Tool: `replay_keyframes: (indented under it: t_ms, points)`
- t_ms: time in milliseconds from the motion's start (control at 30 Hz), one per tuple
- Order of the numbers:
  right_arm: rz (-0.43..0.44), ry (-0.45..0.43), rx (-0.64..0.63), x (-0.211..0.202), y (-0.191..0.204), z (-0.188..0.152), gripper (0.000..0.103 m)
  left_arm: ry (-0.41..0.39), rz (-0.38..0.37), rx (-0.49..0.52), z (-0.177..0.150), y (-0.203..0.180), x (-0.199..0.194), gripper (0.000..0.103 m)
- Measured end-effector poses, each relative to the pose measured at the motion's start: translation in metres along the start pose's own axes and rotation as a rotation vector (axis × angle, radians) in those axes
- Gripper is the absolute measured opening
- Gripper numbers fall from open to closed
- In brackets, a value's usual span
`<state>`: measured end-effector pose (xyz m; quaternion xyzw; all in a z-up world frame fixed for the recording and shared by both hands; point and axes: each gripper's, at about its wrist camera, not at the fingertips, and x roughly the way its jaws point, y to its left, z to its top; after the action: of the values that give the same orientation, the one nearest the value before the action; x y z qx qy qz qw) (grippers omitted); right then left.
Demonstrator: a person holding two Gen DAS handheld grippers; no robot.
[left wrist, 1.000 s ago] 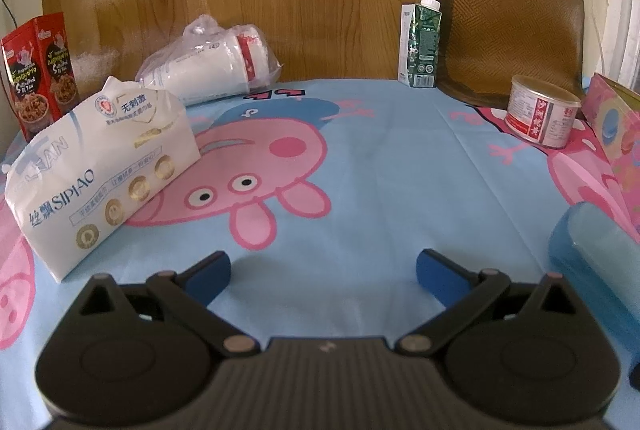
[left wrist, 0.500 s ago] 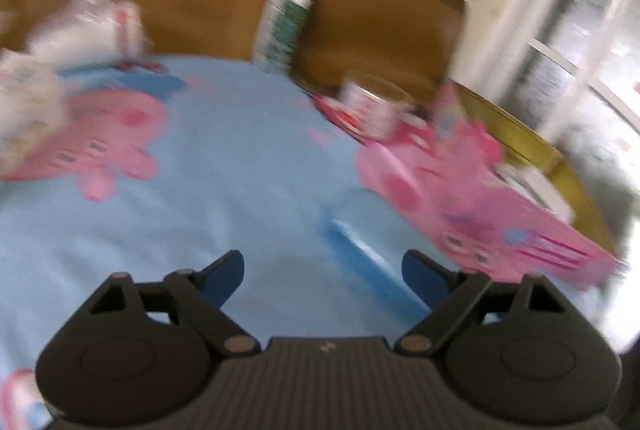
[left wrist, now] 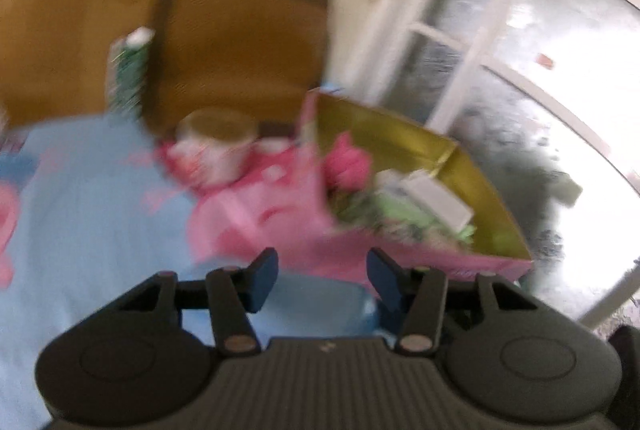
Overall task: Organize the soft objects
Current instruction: 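Close the right tool on the blue glasses case and lift it, then carry the glasses case over the tin and release it inside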
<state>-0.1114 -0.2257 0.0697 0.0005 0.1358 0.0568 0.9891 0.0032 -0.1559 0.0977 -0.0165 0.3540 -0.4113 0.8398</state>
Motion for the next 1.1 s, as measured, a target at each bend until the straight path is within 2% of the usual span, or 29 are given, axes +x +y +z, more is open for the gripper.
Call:
replay_keyframes:
  t_ms: [67,133,267,333,467,500,600,667,700,733,767,833,900,1000,1100]
  points:
    - [-0.045,-0.046,-0.018,-0.005,-0.005,0.009,0.054,-0.004,0.002,0.071,0.013,-0.023,0.013,0.050]
    - [-0.058,-0.054,-0.001,-0.010,-0.014,0.014,0.054,-0.021,0.002,0.107,0.020,-0.037,0.017,0.051]
    - [-0.007,-0.013,0.066,-0.021,-0.039,0.001,0.054,-0.044,0.035,0.088,0.021,-0.029,0.011,0.063]
    - [0.007,0.017,0.075,-0.030,-0.051,-0.012,0.054,0.000,0.071,0.064,0.012,-0.015,0.010,0.064]
    - [0.009,0.082,0.140,-0.047,-0.047,-0.039,0.055,0.141,0.077,-0.024,-0.018,0.012,0.020,0.068]
    - [0.007,0.106,0.153,-0.047,-0.047,-0.045,0.055,0.163,0.073,-0.049,-0.023,0.016,0.023,0.073]
    - [-0.004,0.159,0.135,-0.041,-0.042,-0.056,0.057,0.208,0.018,-0.125,-0.039,0.023,0.032,0.080]
    - [0.000,0.178,0.119,-0.033,-0.039,-0.057,0.062,0.234,0.013,-0.137,-0.046,0.023,0.043,0.081]
    - [0.010,0.183,0.111,-0.030,-0.035,-0.058,0.065,0.240,0.018,-0.138,-0.049,0.023,0.048,0.086]
    - [0.016,0.186,0.096,-0.023,-0.033,-0.057,0.070,0.232,0.008,-0.148,-0.053,0.024,0.051,0.087]
    - [0.018,0.189,0.076,-0.017,-0.028,-0.057,0.069,0.211,0.012,-0.135,-0.054,0.021,0.052,0.086]
    - [0.021,0.185,0.012,-0.007,-0.017,-0.053,0.058,0.207,-0.016,-0.131,-0.054,0.019,0.053,0.074]
    - [0.030,0.171,0.027,-0.005,-0.009,-0.046,0.058,0.183,0.016,-0.141,-0.050,0.018,0.044,0.074]
    - [0.048,0.091,0.041,-0.011,-0.010,-0.026,0.058,0.122,-0.003,-0.125,-0.030,0.017,0.017,0.073]
    - [0.024,-0.004,0.051,-0.013,-0.018,0.003,0.058,0.040,0.004,-0.045,0.003,-0.006,0.004,0.073]
